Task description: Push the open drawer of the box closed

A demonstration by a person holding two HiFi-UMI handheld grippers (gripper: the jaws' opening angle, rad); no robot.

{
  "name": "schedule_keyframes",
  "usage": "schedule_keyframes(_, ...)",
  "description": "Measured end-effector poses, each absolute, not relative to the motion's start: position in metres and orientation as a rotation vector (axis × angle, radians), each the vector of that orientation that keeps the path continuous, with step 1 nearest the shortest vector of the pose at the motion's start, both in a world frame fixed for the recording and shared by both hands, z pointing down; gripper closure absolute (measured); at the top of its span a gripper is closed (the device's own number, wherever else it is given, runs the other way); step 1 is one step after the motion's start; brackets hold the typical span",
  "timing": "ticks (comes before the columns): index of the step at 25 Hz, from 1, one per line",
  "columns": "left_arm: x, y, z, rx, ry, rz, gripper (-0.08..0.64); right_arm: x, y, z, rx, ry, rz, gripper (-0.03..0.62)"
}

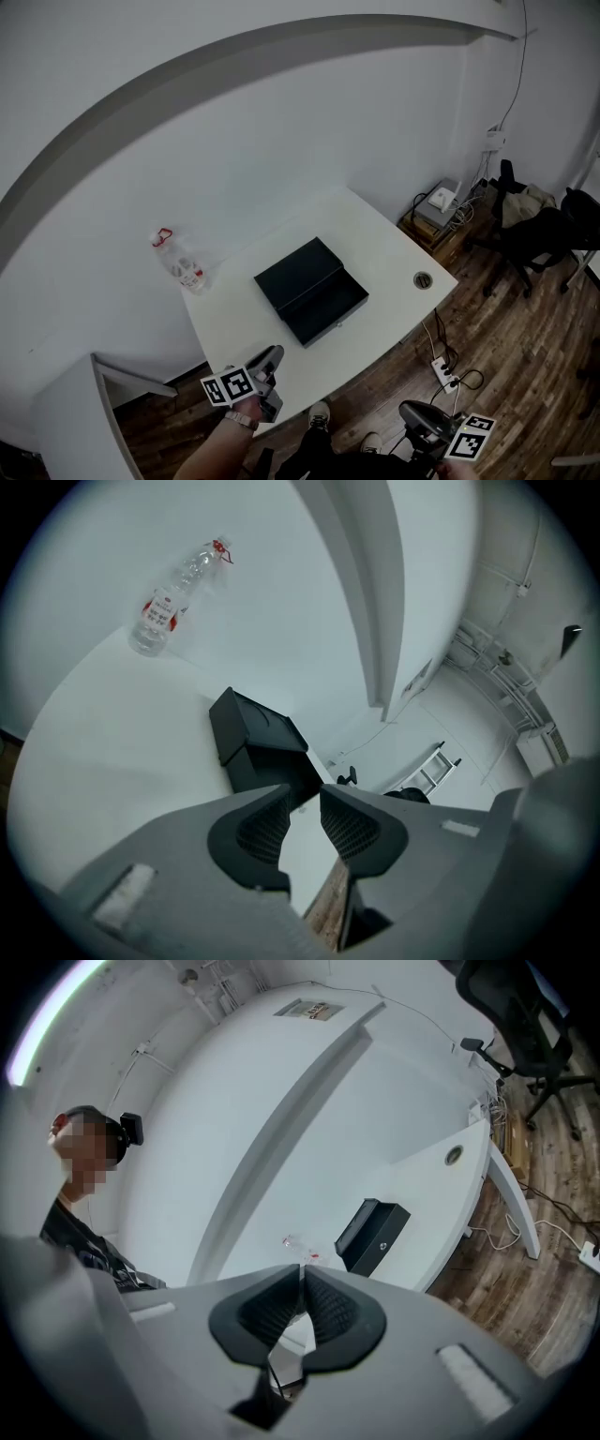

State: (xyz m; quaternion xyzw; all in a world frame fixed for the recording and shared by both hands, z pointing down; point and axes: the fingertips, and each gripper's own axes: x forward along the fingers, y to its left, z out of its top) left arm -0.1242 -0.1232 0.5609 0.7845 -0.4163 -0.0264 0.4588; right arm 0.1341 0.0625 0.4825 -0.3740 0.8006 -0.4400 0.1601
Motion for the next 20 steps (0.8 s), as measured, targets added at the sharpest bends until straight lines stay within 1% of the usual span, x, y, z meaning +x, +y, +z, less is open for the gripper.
schedule_keyframes(3, -0.133, -0.162, 0.575, 1.899, -1.058, -0.050, 0.443, 0.138, 0.055, 0.486, -1.124, 2.257, -1.260, 0.574)
schedule_keyframes(10, -0.140, -0.230, 0.598, 1.854, -1.114, -0.005, 0.442, 0.135, 0.035, 0.497, -1.192, 2.215, -1.292, 0.574)
schedule_keyframes(17, -0.150, -0.265, 0.625, 1.792, -1.182, 0.123, 0.437, 0.127, 0.022, 0.502, -1.216, 2.200, -1.316, 0.574)
schedule_keyframes(20, -0.151, -0.271, 0.631, 1.784, -1.168, 0.151, 0.421, 0.124, 0.018, 0.504, -1.219, 2.200, -1.326, 0.574)
